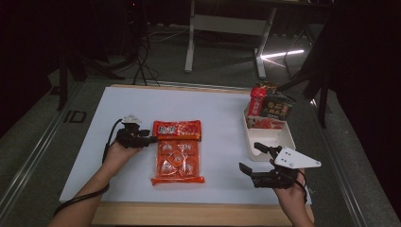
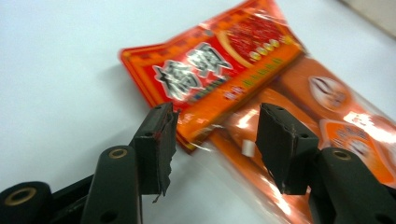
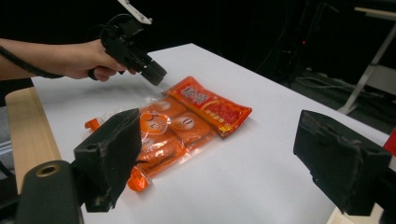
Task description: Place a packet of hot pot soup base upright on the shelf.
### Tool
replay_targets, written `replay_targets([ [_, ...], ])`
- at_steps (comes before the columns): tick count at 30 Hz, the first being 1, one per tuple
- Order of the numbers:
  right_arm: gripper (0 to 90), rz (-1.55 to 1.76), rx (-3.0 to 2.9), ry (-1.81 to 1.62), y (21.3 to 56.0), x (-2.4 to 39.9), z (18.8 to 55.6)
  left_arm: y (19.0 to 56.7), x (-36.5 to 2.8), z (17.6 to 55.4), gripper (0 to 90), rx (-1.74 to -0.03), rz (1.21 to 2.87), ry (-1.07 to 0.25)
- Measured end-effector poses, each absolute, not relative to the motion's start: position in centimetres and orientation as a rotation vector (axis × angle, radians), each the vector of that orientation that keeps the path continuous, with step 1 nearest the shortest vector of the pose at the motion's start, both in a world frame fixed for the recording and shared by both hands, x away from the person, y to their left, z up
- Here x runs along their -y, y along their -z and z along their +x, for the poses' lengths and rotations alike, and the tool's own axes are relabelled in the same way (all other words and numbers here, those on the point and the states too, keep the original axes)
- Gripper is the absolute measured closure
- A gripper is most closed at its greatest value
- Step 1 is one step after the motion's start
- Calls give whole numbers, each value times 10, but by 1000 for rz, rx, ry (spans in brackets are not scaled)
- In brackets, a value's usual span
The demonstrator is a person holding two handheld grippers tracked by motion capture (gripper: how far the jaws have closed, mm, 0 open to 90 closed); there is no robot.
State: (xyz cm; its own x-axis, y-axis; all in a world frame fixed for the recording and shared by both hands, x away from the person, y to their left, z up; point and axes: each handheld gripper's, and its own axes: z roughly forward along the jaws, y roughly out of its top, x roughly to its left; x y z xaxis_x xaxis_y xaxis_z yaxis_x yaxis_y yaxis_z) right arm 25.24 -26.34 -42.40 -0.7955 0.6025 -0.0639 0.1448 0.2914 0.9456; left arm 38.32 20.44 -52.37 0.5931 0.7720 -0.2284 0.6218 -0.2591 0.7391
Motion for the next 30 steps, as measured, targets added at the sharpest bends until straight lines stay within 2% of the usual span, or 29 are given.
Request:
replay_targets([
  [8, 106, 713, -2174, -1520, 428, 260, 252, 534, -206, 406, 472, -1180, 1972, -257],
  [22, 106, 671, -2199, -1462, 432, 251, 249, 548, -200, 427, 474, -1215, 1960, -196],
  [26, 107, 664, -2206, -1465, 432, 250, 249, 551, -199, 427, 494, -1207, 1960, -178],
  [30, 108, 664, -2212, -1468, 432, 250, 249, 553, -198, 428, 551, -1185, 1956, -139],
])
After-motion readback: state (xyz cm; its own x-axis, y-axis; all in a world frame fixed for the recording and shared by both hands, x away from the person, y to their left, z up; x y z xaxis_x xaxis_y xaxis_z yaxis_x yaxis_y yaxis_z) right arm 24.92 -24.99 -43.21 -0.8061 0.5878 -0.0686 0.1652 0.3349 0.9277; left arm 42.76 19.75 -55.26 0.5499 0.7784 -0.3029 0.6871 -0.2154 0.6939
